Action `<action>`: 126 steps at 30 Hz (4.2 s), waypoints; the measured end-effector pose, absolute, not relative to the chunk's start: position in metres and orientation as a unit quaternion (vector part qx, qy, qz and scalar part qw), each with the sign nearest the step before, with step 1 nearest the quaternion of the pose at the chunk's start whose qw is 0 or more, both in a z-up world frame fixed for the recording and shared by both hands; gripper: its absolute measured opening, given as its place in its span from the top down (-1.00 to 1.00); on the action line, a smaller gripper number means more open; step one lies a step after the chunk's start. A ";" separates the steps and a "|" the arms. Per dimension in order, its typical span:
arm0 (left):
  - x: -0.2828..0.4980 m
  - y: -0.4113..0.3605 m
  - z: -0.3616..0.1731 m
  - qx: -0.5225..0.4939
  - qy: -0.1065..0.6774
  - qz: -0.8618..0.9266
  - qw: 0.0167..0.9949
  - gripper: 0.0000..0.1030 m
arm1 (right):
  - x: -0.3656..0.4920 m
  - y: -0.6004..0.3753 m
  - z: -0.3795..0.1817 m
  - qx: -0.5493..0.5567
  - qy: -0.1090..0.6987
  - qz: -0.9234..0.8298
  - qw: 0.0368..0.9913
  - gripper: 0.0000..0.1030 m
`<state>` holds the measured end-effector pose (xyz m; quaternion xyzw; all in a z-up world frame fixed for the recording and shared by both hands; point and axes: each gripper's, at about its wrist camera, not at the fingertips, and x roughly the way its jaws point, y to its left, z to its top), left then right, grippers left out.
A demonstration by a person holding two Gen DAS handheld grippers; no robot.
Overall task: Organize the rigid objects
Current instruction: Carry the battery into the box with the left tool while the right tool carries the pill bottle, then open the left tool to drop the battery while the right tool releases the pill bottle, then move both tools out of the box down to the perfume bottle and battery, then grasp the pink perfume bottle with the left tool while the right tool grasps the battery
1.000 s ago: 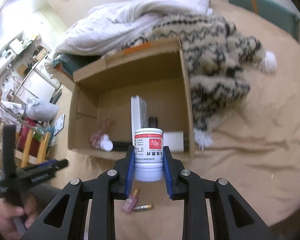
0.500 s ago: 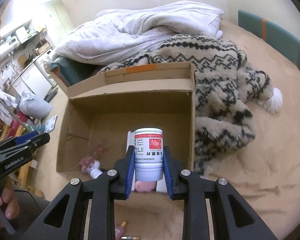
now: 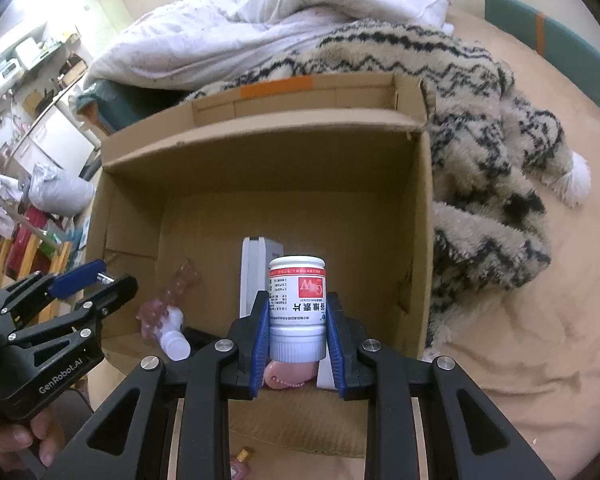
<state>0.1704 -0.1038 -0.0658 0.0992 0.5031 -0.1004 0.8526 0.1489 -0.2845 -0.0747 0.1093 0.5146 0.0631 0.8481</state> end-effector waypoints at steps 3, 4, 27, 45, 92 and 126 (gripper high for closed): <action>0.174 -0.103 -0.072 0.096 0.516 -0.104 0.845 0.22 | 0.150 -0.285 -0.077 0.112 0.518 0.058 0.846 0.46; 0.174 -0.103 -0.073 0.099 0.518 -0.104 0.843 0.22 | 0.150 -0.285 -0.078 0.114 0.520 0.056 0.845 0.46; 0.168 -0.100 -0.070 0.089 0.510 -0.100 0.850 -0.54 | 0.151 -0.291 -0.077 0.152 0.509 0.067 0.845 0.00; 0.159 -0.089 -0.054 0.072 0.500 -0.105 0.857 -0.57 | 0.142 -0.292 -0.063 0.147 0.487 0.069 0.858 -0.40; 0.052 -0.147 -0.178 0.164 0.663 -0.190 0.706 0.55 | 0.031 -0.296 -0.150 0.180 0.626 0.002 0.758 -0.40; 0.080 -0.085 -0.180 0.096 0.684 -0.075 0.719 0.56 | 0.024 -0.148 -0.176 -0.099 0.646 0.111 0.749 0.12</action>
